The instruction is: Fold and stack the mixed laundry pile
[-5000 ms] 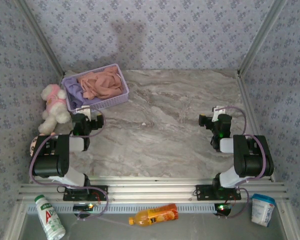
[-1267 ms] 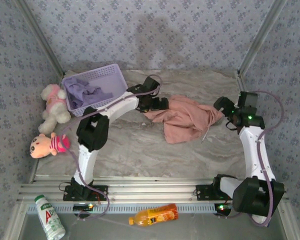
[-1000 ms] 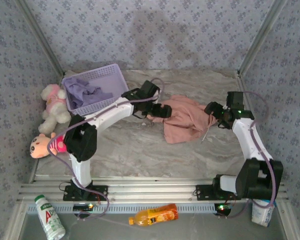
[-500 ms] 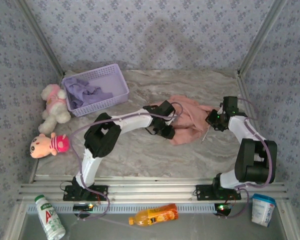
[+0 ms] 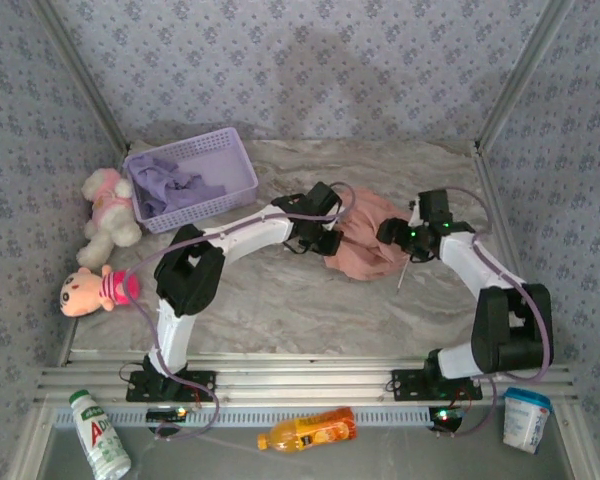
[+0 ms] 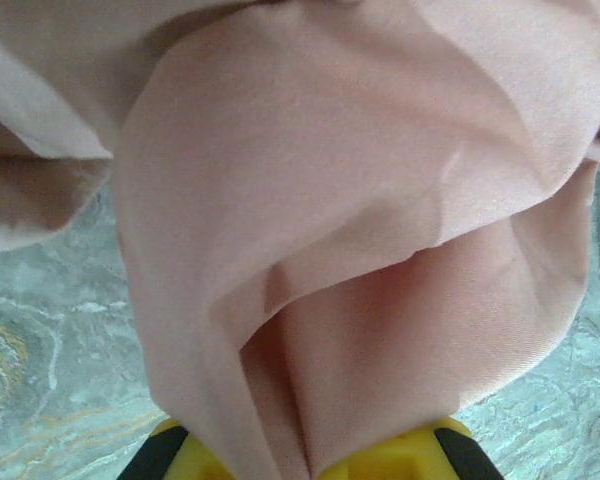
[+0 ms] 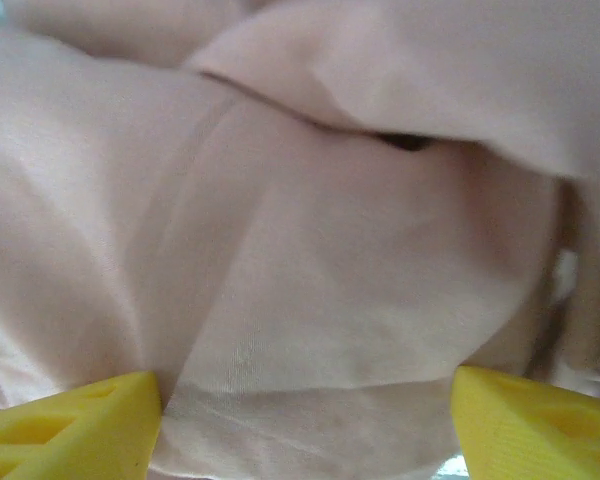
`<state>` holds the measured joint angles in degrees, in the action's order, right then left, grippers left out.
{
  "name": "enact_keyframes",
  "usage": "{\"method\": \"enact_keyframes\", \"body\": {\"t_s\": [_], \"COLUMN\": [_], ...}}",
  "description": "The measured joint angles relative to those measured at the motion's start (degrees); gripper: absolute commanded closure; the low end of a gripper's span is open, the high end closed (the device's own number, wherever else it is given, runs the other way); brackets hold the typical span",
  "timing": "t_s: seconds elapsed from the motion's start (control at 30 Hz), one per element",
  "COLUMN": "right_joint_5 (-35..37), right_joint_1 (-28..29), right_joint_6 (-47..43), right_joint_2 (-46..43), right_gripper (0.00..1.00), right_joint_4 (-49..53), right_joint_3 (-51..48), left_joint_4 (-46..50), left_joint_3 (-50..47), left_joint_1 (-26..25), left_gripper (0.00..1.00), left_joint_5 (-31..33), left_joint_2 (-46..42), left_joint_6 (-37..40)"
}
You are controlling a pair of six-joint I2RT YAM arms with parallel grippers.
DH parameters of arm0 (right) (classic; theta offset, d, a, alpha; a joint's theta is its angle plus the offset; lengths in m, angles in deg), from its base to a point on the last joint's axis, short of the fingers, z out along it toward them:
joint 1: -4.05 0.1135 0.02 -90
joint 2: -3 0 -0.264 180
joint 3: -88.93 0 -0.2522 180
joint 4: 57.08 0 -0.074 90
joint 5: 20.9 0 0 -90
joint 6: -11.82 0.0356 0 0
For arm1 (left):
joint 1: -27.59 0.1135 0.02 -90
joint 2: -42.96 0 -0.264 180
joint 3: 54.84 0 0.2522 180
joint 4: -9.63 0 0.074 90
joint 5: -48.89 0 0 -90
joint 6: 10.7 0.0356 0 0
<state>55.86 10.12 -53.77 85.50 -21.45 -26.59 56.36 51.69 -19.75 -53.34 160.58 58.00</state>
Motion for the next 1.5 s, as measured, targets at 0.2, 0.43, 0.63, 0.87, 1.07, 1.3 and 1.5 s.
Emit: {"method": "enact_keyframes", "body": {"t_s": [0.2,0.43,0.63,0.87,1.07,1.3,1.5], "right_joint_5": [4.6,2.2,-0.4,1.0,0.2,-0.5,0.0], "right_joint_1": [0.7,-5.8,-13.8,-15.1,-16.5,-19.6,-17.1], "right_joint_6": [-0.1,-1.0,-2.9,-3.5,-3.2,-3.1,-2.4], "right_joint_2": [7.5,0.4,-3.5,-7.2,0.0,11.4,-2.5], "right_gripper": [1.00,1.00,1.00,1.00,0.23,0.03,0.07], "right_joint_4": [1.6,8.8,18.3,21.3,16.5,14.6,15.6], "right_joint_3": [5.0,12.6,34.0,45.9,39.8,29.6,15.8], "left_joint_4": [0.2,0.7,7.7,11.7,15.7,24.3,21.3], "left_joint_3": [-1.3,0.3,16.6,29.7,29.8,27.8,16.1], "left_joint_1": [0.0,1.0,5.0,8.6,8.7,10.3,10.6], "left_gripper": [1.00,1.00,1.00,1.00,0.21,0.00,0.01], "left_joint_5": [0.2,2.7,8.9,11.9,11.6,14.7,14.3], "left_joint_2": [0.0,-0.5,-3.4,-9.8,-6.8,3.4,-1.8], "left_joint_6": [-1.3,-2.1,1.5,6.9,7.8,3.6,0.3]}}
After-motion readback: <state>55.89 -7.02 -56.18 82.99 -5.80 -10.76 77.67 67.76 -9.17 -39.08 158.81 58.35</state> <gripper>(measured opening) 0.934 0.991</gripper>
